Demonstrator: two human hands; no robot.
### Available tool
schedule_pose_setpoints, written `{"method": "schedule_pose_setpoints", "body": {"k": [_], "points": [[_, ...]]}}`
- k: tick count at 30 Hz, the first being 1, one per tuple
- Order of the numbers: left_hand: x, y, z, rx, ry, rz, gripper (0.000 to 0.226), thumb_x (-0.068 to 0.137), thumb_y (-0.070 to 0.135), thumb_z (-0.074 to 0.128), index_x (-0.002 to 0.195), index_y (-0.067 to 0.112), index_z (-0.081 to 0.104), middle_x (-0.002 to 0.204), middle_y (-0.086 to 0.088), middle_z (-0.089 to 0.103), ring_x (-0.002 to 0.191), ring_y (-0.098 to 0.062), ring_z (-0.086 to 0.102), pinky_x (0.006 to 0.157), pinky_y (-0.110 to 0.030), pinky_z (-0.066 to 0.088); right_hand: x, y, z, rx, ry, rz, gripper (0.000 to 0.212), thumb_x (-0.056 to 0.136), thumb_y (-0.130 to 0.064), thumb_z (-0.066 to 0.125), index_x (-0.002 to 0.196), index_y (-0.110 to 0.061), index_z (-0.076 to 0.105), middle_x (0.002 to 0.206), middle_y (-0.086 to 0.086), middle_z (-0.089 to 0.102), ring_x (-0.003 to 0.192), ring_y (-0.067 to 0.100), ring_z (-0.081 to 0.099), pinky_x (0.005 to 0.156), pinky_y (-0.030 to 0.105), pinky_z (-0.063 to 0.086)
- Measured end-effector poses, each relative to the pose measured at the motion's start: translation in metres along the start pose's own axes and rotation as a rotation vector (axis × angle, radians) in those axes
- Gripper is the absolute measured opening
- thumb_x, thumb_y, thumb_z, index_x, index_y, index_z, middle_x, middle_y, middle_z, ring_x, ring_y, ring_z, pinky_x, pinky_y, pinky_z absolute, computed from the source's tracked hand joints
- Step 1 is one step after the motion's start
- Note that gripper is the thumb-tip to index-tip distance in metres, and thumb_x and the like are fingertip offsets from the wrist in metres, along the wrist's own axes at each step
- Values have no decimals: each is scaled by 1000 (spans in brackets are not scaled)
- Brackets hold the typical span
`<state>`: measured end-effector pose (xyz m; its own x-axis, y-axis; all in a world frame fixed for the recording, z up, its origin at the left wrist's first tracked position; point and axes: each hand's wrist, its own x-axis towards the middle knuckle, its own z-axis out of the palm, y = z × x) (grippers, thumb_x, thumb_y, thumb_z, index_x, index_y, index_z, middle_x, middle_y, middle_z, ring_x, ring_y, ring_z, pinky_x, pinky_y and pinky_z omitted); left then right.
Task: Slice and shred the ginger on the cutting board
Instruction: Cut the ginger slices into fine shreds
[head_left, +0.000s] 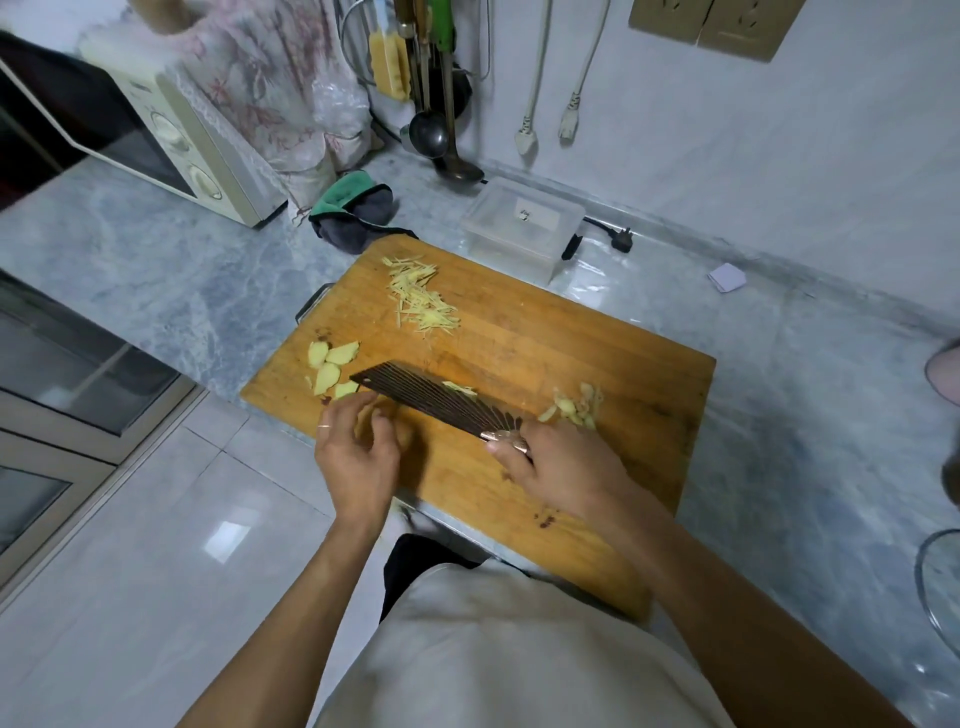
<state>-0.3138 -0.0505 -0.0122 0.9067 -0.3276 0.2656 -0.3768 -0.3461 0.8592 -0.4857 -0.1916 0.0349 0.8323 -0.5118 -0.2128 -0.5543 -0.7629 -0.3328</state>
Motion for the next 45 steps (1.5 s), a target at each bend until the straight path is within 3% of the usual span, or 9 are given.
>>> {"method": "schedule_pose_setpoints", "body": {"k": [5, 9, 13, 19, 25, 29, 35, 40, 45], "points": [[19, 22, -8, 225, -253, 327, 22, 87, 12, 58, 103, 10, 73, 106, -4, 67, 98, -19, 60, 85, -32, 50, -3, -6, -9, -190, -19, -99, 61, 101, -65, 32, 102, -11, 61, 77, 2, 60, 67, 21, 62, 58, 32, 47], [48, 21, 7, 505, -726, 235, 44, 93, 24, 65, 137, 18, 58, 139, -3, 56, 128, -26, 49, 103, -32, 40, -10, -12, -8, -312, -18, -191, 65, 101, -65, 31, 109, -8, 60, 87, 9, 68, 80, 28, 69, 62, 33, 41], [71, 24, 17, 385, -981, 13, 25, 93, 24, 68, 117, 19, 73, 124, 4, 68, 110, -9, 59, 90, -17, 39, -15, -14, -9, -369, -10, -254, 67, 101, -66, 29, 111, -7, 59, 89, 11, 70, 81, 31, 70, 63, 34, 40], [81, 24, 24, 255, -876, -30, 7, 88, 21, 74, 90, 18, 79, 94, 9, 75, 81, 9, 62, 77, -13, 46, -15, -10, -15, -342, 6, -233, 66, 100, -67, 32, 108, -8, 60, 87, 9, 70, 80, 30, 70, 62, 32, 40], [77, 33, 13, 77, -448, 103, 11, 91, 24, 71, 96, 16, 77, 94, 10, 72, 86, 6, 62, 78, -8, 45, -11, -8, -17, -227, 38, -37, 62, 100, -66, 31, 101, -12, 60, 81, 1, 63, 73, 20, 66, 61, 33, 50], [66, 28, -2, -1, -302, -9, 10, 91, 22, 71, 95, 15, 77, 93, 9, 73, 86, 1, 65, 77, -14, 50, -4, -2, -13, 21, 48, 187, 59, 99, -67, 33, 96, -15, 60, 84, 0, 64, 77, 19, 64, 67, 35, 53], [71, -7, 13, 251, -729, 138, 23, 89, 4, 68, 107, 17, 76, 113, -1, 71, 103, -16, 65, 95, -20, 46, 10, 0, -14, 326, 101, 360, 56, 98, -65, 39, 68, -19, 48, 67, 1, 57, 67, 23, 60, 54, 32, 36], [99, -8, 39, 501, -1173, 244, 67, 82, -2, 71, 143, 20, 53, 144, -10, 30, 126, -26, 49, 107, -17, 33, 14, -2, -16, 421, 142, 402, 54, 100, -60, 42, 62, -21, 43, 61, -2, 50, 58, 16, 50, 49, 28, 28], [119, -7, 47, 535, -1221, 460, 34, 88, 5, 67, 120, 17, 69, 142, -6, 48, 135, -23, 46, 107, -14, 25, 19, 0, -15, 436, 132, 448, 56, 101, -60, 41, 60, -22, 40, 55, -5, 44, 49, 9, 43, 46, 25, 25]]}}
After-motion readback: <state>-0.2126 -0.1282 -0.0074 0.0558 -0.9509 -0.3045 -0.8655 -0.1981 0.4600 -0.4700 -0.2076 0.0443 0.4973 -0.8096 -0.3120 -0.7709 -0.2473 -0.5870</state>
